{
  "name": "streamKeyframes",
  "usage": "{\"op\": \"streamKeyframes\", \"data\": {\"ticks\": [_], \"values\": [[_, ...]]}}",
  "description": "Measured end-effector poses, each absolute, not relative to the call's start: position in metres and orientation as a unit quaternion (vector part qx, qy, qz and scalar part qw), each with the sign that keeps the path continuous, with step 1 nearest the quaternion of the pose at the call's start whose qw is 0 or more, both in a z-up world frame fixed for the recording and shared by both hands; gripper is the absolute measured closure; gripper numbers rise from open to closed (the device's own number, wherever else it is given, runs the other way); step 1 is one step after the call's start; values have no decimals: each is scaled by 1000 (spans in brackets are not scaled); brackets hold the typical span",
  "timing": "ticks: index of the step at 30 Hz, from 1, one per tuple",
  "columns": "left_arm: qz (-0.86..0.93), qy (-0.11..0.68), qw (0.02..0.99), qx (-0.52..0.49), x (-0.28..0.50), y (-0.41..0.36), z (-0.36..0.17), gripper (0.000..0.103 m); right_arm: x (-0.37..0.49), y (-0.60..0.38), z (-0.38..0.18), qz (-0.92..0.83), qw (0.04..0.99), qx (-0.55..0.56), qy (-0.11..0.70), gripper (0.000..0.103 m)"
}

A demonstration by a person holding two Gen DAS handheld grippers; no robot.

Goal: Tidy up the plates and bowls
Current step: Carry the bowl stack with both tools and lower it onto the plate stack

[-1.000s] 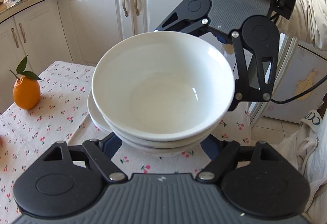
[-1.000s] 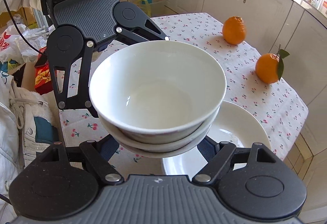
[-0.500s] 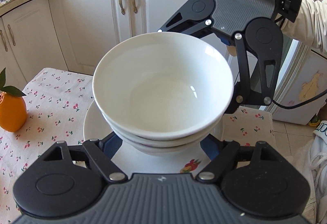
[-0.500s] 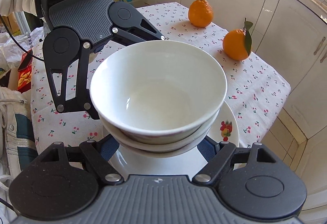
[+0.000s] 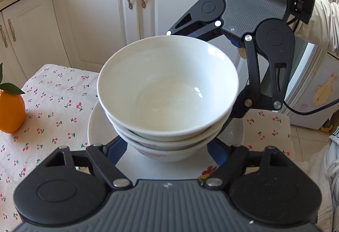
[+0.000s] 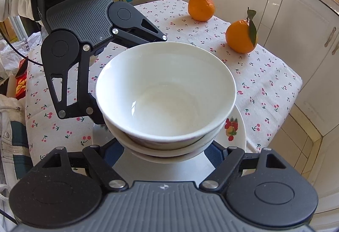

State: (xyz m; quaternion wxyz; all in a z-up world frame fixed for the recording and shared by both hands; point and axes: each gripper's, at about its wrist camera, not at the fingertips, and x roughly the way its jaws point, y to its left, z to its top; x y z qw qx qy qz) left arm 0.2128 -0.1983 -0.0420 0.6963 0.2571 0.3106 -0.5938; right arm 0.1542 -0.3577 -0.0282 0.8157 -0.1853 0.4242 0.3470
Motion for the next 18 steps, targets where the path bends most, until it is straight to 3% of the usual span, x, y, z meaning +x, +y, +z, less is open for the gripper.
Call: {"op": "streamKeyframes", "data": {"ticks": [11, 13, 15, 18], "values": [[-590, 308, 701, 255, 212, -199, -45, 21, 151, -356, -29, 337, 820, -192, 422, 17], [-586, 303, 706, 258, 208, -198, -44, 18, 150, -356, -29, 336, 821, -185, 423, 14], [-581, 309, 708, 256, 205, -197, -43, 9, 148, -355, -28, 330, 826, -181, 420, 1], [-573, 304, 713, 266, 197, -192, -40, 7, 143, -353, -27, 320, 829, -181, 422, 0]]}}
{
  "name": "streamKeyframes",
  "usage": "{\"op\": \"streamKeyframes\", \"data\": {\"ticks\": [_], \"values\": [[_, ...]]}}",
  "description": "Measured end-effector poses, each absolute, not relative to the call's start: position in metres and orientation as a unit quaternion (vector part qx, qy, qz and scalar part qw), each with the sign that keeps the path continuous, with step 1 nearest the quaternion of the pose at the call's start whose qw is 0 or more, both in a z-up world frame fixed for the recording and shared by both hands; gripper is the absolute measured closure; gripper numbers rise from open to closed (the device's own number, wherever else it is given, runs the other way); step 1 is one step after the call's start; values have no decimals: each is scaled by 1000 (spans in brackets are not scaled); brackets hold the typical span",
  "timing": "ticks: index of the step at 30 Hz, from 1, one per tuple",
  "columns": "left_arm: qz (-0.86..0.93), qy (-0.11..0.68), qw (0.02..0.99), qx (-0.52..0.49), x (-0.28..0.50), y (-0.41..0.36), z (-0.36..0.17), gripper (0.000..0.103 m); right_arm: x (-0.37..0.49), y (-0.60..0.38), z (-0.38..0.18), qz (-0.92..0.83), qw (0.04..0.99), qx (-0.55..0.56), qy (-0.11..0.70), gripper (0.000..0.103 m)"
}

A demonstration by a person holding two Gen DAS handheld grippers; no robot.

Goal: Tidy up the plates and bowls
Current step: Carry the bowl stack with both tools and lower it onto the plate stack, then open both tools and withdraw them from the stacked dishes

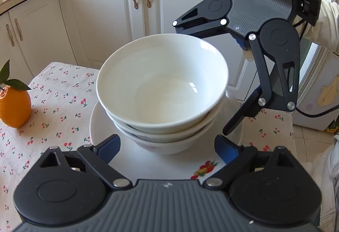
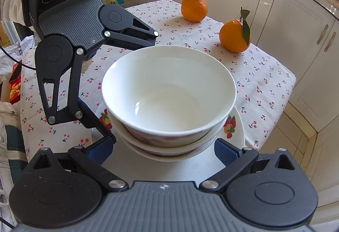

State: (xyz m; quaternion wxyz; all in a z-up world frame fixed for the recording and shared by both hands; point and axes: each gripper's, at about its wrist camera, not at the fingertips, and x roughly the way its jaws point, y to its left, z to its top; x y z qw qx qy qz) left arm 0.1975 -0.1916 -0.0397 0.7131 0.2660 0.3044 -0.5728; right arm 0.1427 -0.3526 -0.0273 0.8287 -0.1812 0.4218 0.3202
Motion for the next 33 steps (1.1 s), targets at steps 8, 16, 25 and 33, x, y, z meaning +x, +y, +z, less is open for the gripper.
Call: {"op": "streamKeyframes", "data": {"ticks": [8, 16, 25, 33], "values": [[-533, 279, 761, 243, 168, -159, -19, 3, 116, -342, -16, 263, 846, -171, 431, 0], [-458, 239, 834, 196, 121, -114, -2, 0, 72, -319, 2, 163, 874, -139, 436, 0], [-302, 258, 908, 137, 77, -83, 2, 1, 31, -291, -2, -5, 907, -25, 419, 0], [-197, 317, 925, 66, 53, -62, 22, 1, 0, -264, 15, -80, 923, 31, 376, 0]]}}
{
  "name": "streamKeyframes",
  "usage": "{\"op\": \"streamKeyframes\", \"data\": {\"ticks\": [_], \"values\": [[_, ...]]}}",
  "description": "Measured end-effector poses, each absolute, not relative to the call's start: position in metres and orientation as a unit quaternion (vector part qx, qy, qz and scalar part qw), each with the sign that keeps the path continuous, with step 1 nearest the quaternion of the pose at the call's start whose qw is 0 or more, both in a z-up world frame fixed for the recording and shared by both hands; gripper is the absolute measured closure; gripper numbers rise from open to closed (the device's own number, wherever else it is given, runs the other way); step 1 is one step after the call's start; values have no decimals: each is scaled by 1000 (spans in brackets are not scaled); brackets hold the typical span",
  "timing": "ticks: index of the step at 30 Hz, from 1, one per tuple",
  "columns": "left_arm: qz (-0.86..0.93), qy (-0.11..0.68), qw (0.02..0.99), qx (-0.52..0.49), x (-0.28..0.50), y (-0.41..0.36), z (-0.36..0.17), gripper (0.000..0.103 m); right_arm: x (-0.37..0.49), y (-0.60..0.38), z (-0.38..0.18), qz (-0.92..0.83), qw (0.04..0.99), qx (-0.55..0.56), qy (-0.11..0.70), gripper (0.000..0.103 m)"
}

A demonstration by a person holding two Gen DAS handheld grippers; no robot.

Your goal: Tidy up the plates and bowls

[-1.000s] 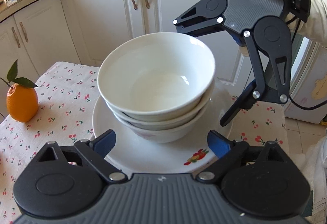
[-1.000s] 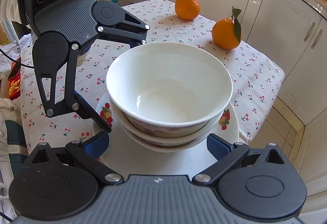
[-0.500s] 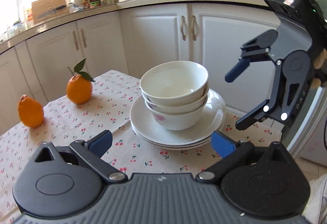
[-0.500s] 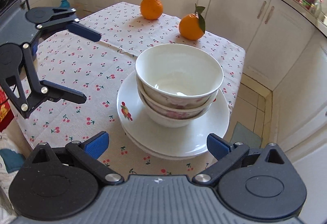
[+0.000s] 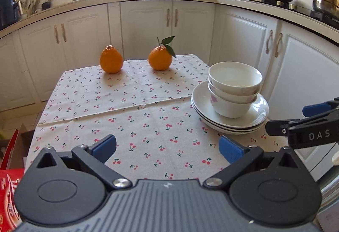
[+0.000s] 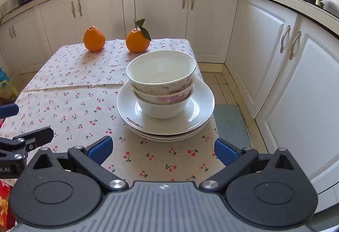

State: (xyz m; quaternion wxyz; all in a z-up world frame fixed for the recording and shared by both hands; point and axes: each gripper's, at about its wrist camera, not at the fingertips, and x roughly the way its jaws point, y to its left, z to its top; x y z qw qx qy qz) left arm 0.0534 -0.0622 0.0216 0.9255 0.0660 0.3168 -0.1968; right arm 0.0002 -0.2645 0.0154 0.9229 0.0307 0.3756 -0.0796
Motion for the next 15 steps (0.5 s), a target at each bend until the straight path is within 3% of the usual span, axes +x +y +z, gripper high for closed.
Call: {"op": "streamKeyframes", "data": {"ticks": [15], "values": [[-155, 317, 935, 44, 30, -68, 29, 1, -15, -250, 24, -120, 934, 11, 337, 0]]}}
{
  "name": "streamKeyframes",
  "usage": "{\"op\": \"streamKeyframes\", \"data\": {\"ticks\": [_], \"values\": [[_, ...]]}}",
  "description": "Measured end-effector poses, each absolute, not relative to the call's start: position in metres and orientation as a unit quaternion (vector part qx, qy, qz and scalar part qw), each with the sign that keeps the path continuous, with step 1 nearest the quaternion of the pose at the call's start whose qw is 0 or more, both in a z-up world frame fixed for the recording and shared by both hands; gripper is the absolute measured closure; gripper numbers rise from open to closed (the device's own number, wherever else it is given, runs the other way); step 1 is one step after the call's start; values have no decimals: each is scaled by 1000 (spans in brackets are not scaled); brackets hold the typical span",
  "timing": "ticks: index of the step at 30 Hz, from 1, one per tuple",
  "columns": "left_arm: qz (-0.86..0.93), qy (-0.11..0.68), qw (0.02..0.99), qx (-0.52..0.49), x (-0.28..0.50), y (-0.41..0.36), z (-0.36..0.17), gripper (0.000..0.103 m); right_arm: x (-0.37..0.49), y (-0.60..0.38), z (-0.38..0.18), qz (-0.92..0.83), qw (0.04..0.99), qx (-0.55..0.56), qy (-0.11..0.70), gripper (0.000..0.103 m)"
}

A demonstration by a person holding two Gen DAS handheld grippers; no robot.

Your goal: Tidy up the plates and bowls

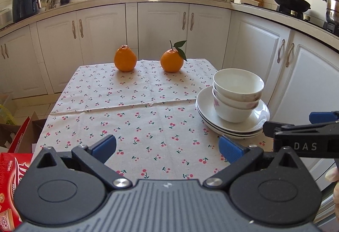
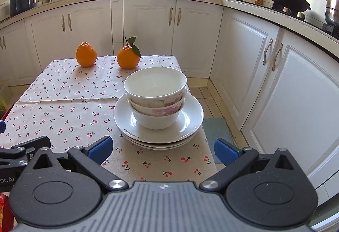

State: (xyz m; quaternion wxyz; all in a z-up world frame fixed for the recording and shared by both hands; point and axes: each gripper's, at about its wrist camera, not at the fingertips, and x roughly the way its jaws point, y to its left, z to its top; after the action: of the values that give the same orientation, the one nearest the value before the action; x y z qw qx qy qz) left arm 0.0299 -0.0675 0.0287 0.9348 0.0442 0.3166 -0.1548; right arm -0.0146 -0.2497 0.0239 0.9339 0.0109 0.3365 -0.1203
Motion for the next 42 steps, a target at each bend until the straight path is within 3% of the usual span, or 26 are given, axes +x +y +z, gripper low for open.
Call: {"op": "streamKeyframes", "data": {"ticks": [42], "values": [[-146, 322, 935, 28, 30, -63, 27, 1, -14, -241, 24, -111, 935, -3, 338, 0]]}}
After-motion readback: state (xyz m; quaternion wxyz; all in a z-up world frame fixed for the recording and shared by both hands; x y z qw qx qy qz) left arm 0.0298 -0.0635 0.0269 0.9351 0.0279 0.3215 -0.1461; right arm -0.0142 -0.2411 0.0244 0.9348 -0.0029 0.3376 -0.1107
